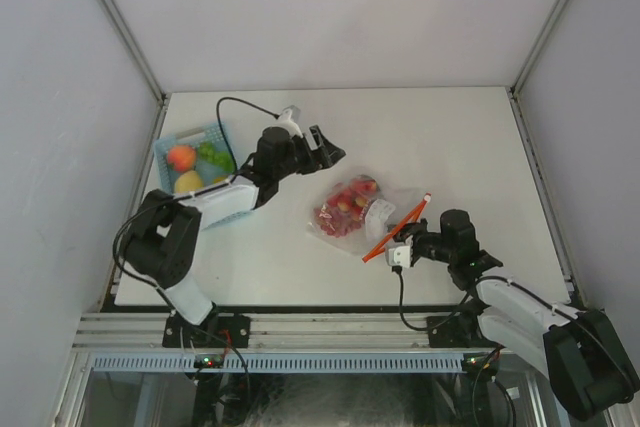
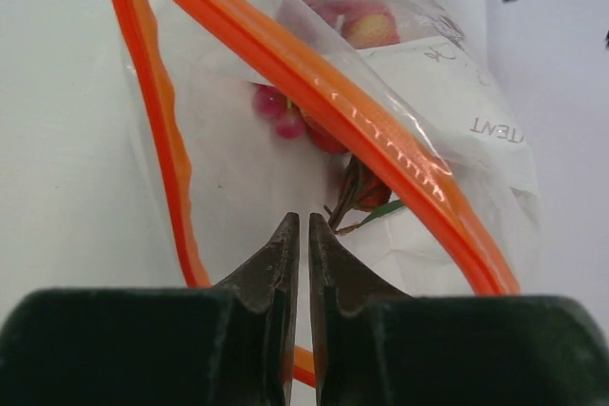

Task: Open the zip-top bag and remove the fake food
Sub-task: Pick up the fake fruit from the zipper food storage bag.

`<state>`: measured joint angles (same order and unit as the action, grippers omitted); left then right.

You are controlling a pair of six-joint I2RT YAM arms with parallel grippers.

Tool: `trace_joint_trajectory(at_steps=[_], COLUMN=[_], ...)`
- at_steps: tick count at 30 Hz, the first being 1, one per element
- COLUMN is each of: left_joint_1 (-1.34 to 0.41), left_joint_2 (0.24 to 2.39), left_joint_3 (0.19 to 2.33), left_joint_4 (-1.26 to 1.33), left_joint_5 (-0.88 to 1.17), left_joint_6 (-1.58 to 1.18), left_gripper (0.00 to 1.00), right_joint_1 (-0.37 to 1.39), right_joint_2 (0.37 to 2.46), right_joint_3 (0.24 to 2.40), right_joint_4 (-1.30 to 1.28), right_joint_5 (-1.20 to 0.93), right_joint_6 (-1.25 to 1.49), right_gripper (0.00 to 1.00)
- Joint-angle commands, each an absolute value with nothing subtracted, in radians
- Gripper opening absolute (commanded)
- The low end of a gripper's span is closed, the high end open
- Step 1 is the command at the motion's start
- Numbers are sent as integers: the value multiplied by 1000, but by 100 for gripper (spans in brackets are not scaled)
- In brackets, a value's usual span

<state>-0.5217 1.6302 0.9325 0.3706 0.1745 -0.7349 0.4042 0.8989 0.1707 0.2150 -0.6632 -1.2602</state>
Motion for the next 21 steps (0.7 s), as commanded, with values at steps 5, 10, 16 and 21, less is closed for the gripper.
trace_joint_trajectory(at_steps=[5,10,16,21], left_joint_1=[-578,-590,-592,-598], left_joint_2=[1857,1935,1972,1999], left_joint_3=[1235,1284,1288,1304], left_joint_4=[183,122,104,86], left_joint_5=[283,369,447,485], left_joint_6=[-701,-699,-682,-676], left_gripper=[82,53,39,38], right_joint_1=[408,369,315,321], right_joint_2=[945,1003,1100,1152], right_joint_3=[185,252,367,407], right_joint_4=[349,329,236,216], right_joint_5=[-634,-662,-735,-754], right_joint_6=[-1215,-1113,-1074,-1086], right_gripper=[7,7,11,16])
